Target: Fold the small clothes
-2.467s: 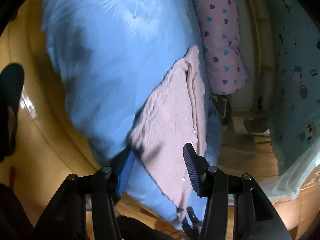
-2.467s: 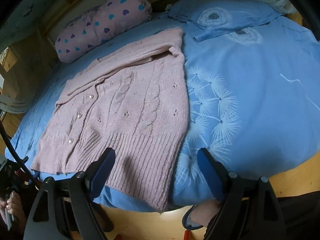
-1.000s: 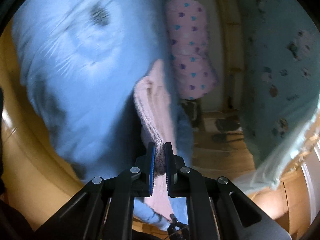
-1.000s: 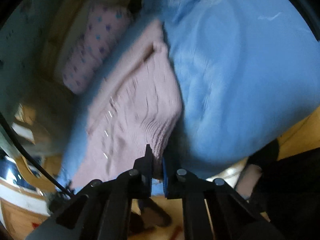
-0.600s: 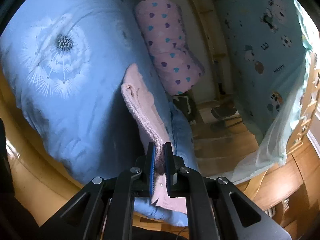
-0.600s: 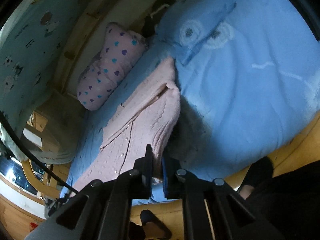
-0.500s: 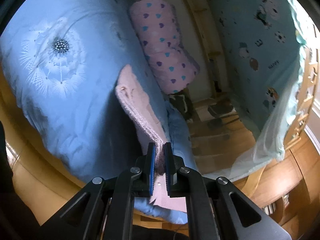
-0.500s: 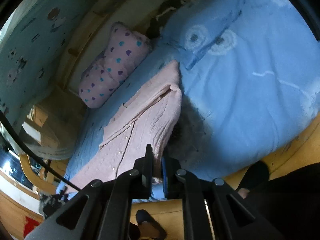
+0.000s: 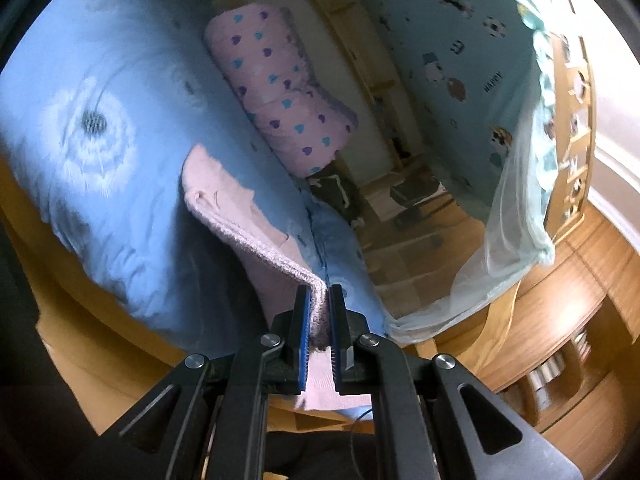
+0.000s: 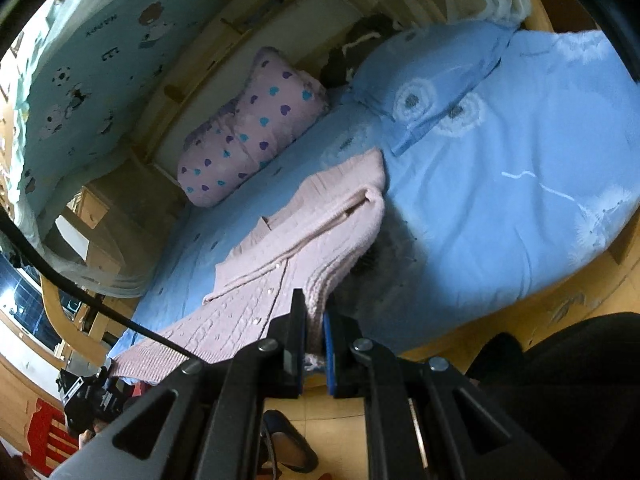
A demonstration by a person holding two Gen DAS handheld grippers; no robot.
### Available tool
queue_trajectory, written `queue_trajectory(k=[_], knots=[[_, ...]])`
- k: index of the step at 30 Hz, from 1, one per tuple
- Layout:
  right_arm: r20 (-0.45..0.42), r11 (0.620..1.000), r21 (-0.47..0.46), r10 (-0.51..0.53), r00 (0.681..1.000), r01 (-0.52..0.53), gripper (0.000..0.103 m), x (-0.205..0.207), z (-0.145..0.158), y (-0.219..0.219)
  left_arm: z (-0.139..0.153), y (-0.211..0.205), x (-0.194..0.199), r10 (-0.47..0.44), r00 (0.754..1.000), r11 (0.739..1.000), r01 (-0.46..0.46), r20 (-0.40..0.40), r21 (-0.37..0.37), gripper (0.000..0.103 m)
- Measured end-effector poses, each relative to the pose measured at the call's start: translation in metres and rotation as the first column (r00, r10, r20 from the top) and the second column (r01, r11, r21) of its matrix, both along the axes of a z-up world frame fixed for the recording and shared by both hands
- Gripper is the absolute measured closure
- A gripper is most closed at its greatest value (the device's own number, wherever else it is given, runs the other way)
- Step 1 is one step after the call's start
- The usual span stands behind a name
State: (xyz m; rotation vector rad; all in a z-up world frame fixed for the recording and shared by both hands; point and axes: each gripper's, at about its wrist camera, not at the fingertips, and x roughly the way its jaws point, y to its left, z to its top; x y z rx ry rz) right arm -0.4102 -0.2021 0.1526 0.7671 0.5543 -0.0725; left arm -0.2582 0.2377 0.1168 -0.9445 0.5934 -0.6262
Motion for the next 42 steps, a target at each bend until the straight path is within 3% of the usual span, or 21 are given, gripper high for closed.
queue_trajectory(k=[5,10,14,17,26,32,36,42], knots=[[0.003,1.0,-0.004,0.014,1.0,-0.014,0.095,-0.004,0.003,0.004,0.017,-0.006,-0.005,0.045,0.998,0.996,-0.048,0.043,0.073,0.103],[-0.005,1.0,0.009,0.011,1.0,-0.011,0.095,0.001,-0.002,0.005,0.018,-0.007,0.003,0.042,0.998,0.996,-0.045,0.038,0.081,0.103],[-0.002,1.0,0.021,0.007,1.0,-0.007,0.095,0.007,0.0,0.003,0.011,0.008,0.013,0.067,0.998,0.997,-0.067,0.006,0.039,0.103],[0.013,0.998,0.059,0.022,1.0,-0.022,0.095,0.018,0.004,-0.001,0.013,0.011,0.021,0.083,0.996,0.995,-0.084,0.011,0.062,0.103],[-0.014,0.999,-0.027,0.03,0.999,-0.03,0.095,0.065,0.021,-0.008,0.023,0.005,0.061,0.089,0.996,0.992,-0.09,0.022,0.087,0.103],[-0.058,1.0,-0.006,0.014,0.998,-0.014,0.095,0.102,0.023,-0.025,0.026,0.011,0.097,0.106,0.994,0.989,-0.106,0.006,0.107,0.103],[-0.093,0.999,-0.038,0.016,0.996,-0.02,0.095,0.136,0.029,-0.033,0.024,0.017,0.125,0.119,0.993,0.99,-0.117,-0.016,0.083,0.103],[-0.128,0.997,-0.075,0.007,0.992,-0.017,0.095,0.199,0.039,-0.056,0.018,0.015,0.178,0.133,0.989,0.986,-0.125,-0.068,0.114,0.103]])
